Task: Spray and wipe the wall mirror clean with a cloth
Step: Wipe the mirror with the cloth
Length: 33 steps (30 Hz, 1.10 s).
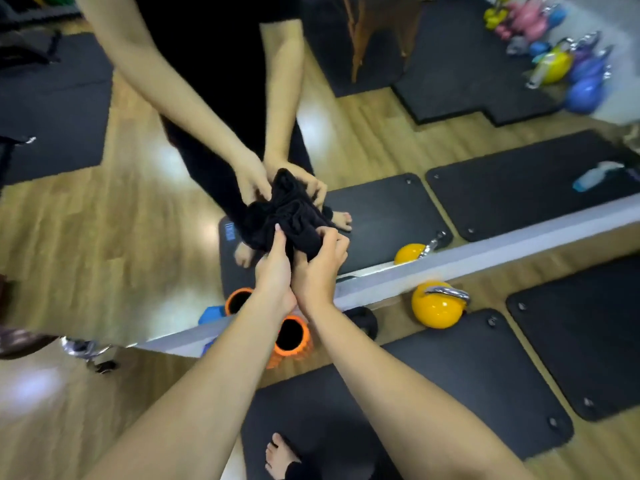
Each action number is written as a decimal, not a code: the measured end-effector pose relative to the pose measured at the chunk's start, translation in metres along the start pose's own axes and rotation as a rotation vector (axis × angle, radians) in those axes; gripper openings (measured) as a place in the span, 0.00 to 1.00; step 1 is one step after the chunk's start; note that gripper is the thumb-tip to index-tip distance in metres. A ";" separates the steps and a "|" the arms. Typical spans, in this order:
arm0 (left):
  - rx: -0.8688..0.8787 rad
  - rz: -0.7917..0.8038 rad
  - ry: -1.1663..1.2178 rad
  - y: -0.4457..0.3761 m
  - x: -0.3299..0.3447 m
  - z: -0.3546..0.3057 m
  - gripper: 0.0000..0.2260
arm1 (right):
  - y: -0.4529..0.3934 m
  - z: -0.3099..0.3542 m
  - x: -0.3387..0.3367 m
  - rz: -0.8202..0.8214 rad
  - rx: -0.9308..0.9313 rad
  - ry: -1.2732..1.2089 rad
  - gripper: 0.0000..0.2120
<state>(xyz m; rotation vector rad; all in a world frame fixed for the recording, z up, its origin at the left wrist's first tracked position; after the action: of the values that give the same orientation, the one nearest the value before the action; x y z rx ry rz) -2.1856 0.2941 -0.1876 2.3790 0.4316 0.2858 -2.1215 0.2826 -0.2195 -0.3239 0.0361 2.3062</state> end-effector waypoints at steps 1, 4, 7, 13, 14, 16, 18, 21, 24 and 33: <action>-0.008 0.041 -0.015 0.004 0.024 0.006 0.18 | -0.018 -0.005 -0.017 -0.010 -0.003 0.001 0.13; -0.063 0.154 -0.063 0.019 0.120 0.037 0.21 | -0.096 -0.028 -0.090 -0.076 -0.023 0.028 0.15; -0.086 0.238 -0.073 0.040 0.221 0.064 0.20 | -0.174 -0.047 -0.164 -0.099 -0.052 0.085 0.16; -0.183 0.467 -0.066 0.094 0.407 0.116 0.21 | -0.325 -0.072 -0.297 -0.155 -0.060 0.187 0.14; -0.177 0.500 -0.098 0.102 0.425 0.126 0.21 | -0.343 -0.076 -0.315 -0.150 -0.053 0.182 0.13; -0.108 0.578 -0.139 0.116 0.446 0.138 0.19 | -0.370 -0.074 -0.343 -0.212 0.006 0.080 0.10; 0.007 0.643 -0.220 0.122 0.449 0.142 0.18 | -0.385 -0.073 -0.358 -0.309 0.082 -0.063 0.09; 0.220 0.620 -0.318 0.135 0.449 0.137 0.17 | -0.394 -0.071 -0.383 -0.350 0.201 -0.234 0.12; 0.482 0.522 -0.391 0.152 0.447 0.120 0.11 | -0.389 -0.060 -0.404 -0.263 0.282 -0.442 0.12; 0.979 0.445 -0.510 0.179 0.417 0.094 0.10 | -0.321 -0.040 -0.446 -0.130 0.413 -0.701 0.19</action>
<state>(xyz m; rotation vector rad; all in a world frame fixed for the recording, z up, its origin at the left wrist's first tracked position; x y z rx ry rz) -1.7311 0.2707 -0.1002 3.3368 -0.2959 -0.4522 -1.5886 0.1797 -0.1255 0.6708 0.1307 2.0997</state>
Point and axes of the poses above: each hand's wrist, its own y-axis away from the middle knuckle, its own x-axis out of the palm, z = x × y, the point moved 2 cm from there along -y, towards the middle knuckle, and after that the axes turned 9 degrees about -z, right-handed, at the moved point
